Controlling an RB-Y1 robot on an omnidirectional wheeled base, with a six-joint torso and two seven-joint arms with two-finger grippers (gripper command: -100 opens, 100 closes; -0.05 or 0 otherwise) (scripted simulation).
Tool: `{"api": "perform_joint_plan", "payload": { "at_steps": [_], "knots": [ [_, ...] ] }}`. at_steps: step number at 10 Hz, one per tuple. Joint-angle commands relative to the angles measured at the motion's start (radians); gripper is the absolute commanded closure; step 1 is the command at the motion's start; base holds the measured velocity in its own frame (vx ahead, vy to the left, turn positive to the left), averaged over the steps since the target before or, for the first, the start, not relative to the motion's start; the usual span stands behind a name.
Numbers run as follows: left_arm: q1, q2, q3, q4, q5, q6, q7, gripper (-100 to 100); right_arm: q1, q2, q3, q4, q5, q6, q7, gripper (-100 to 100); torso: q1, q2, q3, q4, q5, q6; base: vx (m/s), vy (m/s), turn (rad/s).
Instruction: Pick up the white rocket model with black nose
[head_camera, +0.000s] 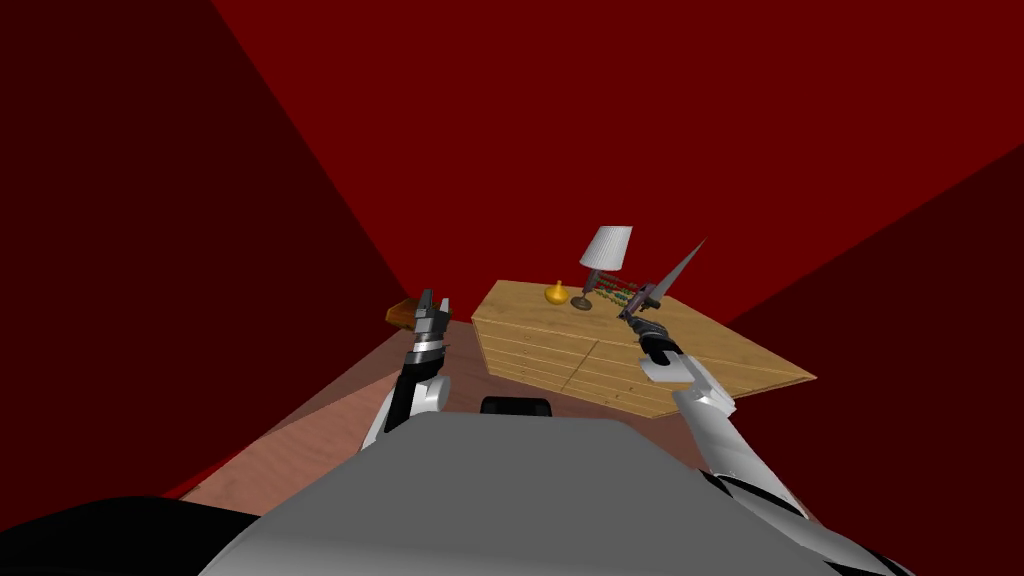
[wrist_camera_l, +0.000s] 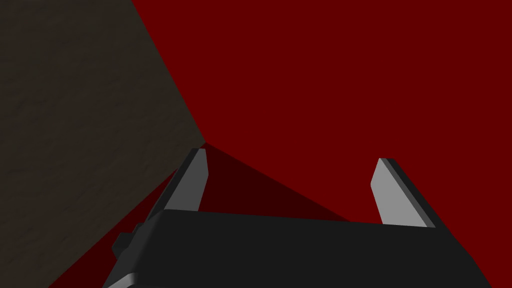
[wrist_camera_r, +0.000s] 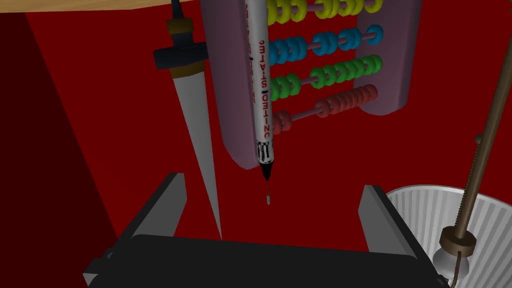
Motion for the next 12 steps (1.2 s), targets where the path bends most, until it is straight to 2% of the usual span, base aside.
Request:
{"api": "perform_joint_plan", "payload": {
  "at_steps": [1,5,7,8,9,10,11,12],
  "knots": [
    [0.0,0.0,0.0,0.0,0.0,0.0,0.0,0,0.006,0.011,-0.01,-0.01,0.028,0.009,0.006,-100,0.0,0.0,0.0,0.0,0.0,0.0,0.055,-0.122,0.08],
    [0.0,0.0,0.0,0.0,0.0,0.0,0.0,0,0.011,0.032,-0.033,-0.017,0.102,0.017,0.02,-100,-0.004,-0.004,-0.002,-0.001,-0.001,0.0,0.104,-0.177,0.119],
    [0.0,0.0,0.0,0.0,0.0,0.0,0.0,0,0.011,0.03,-0.033,-0.019,0.102,0.017,0.02,-100,-0.004,-0.009,-0.005,-0.002,-0.001,0.0,0.137,-0.148,0.059],
    [0.0,0.0,0.0,0.0,0.0,0.0,0.0,0,0.01,0.03,-0.033,-0.02,0.103,0.017,0.02,0,0.002,-0.005,-0.003,-0.001,0.0,0.0,0.015,-0.018,0.002],
    [0.0,0.0,0.0,0.0,0.0,0.0,0.0,0,-0.034,0.047,0.0,0.004,0.149,0.025,-0.01,-100,0.007,0.0,0.0,0.0,0.001,0.0,0.005,-0.043,-0.243],
    [0.0,0.0,0.0,0.0,0.0,0.0,0.0,0,-0.072,0.064,0.026,0.028,0.191,0.033,-0.038,-100,0.007,0.001,0.001,0.0,0.001,0.001,-0.014,-0.061,-0.323],
    [0.0,0.0,0.0,0.0,0.0,0.0,0.0,0,-0.079,0.064,0.034,0.028,0.194,0.033,-0.039,-100,0.006,0.003,0.001,0.0,0.001,0.001,-0.02,-0.043,-0.098],
    [0.0,0.0,0.0,0.0,0.0,0.0,0.0,0,-0.123,0.081,0.067,0.051,0.24,0.041,-0.069,-100,0.007,0.004,0.002,0.001,0.001,0.0,-0.015,-0.046,-0.173]
  ]
}}
